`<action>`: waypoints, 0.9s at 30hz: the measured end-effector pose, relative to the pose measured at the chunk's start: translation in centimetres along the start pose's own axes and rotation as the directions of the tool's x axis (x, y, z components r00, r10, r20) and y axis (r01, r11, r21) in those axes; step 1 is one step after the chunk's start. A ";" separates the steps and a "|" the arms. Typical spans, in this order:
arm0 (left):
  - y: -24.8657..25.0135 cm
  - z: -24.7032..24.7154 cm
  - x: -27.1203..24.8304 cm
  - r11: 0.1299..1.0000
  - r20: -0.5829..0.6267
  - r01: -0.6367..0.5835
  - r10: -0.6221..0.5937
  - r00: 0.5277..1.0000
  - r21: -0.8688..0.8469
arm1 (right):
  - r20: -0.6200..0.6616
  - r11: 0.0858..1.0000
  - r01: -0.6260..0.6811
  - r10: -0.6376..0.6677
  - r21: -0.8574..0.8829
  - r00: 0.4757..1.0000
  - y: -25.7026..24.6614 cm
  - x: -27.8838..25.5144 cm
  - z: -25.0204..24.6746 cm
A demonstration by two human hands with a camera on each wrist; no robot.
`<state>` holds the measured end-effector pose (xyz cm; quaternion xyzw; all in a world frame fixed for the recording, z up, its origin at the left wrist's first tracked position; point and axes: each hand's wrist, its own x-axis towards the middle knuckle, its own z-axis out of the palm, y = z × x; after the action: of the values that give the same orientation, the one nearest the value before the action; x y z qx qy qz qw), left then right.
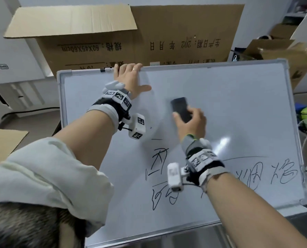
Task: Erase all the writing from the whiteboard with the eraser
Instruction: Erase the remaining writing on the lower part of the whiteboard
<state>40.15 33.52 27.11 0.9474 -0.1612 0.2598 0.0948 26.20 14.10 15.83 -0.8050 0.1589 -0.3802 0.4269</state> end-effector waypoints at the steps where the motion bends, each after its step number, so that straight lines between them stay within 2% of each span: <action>1: 0.2 0.0 -0.1 1.000 -0.002 0.006 -0.006 1.000 0.005 | -0.051 0.998 -0.070 0.070 0.000 0.996 0.6 1.0 -0.8; 3: 0.4 0.3 -0.2 1.000 0.001 0.020 -0.020 1.000 0.011 | -0.066 0.997 -0.083 0.082 -0.010 0.994 0.9 1.2 -0.9; 5: 0.5 0.6 -0.1 0.999 0.000 0.040 -0.040 0.999 0.010 | 0.033 0.997 0.080 -0.080 0.007 0.996 -0.2 -0.7 0.6; 7: 0.3 0.6 -0.1 0.999 0.007 0.045 -0.045 0.999 0.010 | 0.234 0.963 0.266 -0.267 0.035 0.935 -1.4 -3.6 2.5; 9: 0.1 0.5 -0.1 0.999 0.002 0.042 -0.042 0.999 0.018 | 0.385 0.954 0.291 -0.298 0.080 0.873 -2.1 -5.2 3.1; 10: 0.0 0.4 -0.1 0.999 -0.006 0.038 -0.038 0.999 0.020 | 0.411 0.957 0.272 -0.288 0.099 0.865 -2.3 -5.2 3.1; 12: 0.2 0.3 -0.4 1.000 -0.025 0.028 -0.028 0.999 0.013 | 0.399 0.956 0.266 -0.294 0.123 0.869 -2.3 -4.2 2.4; 16: 1.5 0.7 -2.0 0.994 -0.068 0.107 -0.108 0.992 -0.023 | 0.233 0.974 0.200 -0.219 0.102 0.948 -1.6 -0.7 0.9; 18: 2.3 1.0 -3.7 0.988 -0.103 0.153 -0.153 0.983 -0.010 | 0.244 0.976 0.198 -0.214 0.090 0.946 -1.3 0.5 0.6; 20: 2.4 1.2 -5.9 0.982 -0.145 0.191 -0.190 0.971 -0.005 | 0.296 0.966 0.240 -0.257 0.091 0.920 -1.0 0.5 1.0; 22: 2.0 1.2 -8.7 0.949 -0.219 0.313 -0.310 0.925 -0.021 | 0.341 0.951 0.287 -0.309 0.115 0.888 -0.9 -0.1 1.4; 23: 1.8 1.3 -10.4 0.916 -0.259 0.400 -0.395 0.881 -0.036 | 0.363 0.940 0.320 -0.341 0.119 0.867 -0.7 -0.6 1.5; 25: 1.4 1.8 -14.5 0.817 -0.316 0.569 -0.567 0.761 -0.096 | 0.423 0.917 0.384 -0.392 0.107 0.817 -0.1 -1.5 1.4; 27: 1.6 3.0 -19.3 0.690 -0.339 0.708 -0.708 0.620 -0.147 | 0.507 0.896 0.433 -0.420 0.101 0.753 0.4 -2.9 0.8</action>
<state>25.33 36.20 14.64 0.8672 0.2458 0.3747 0.2172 24.89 16.00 13.82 -0.8964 -0.1447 -0.2356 0.3464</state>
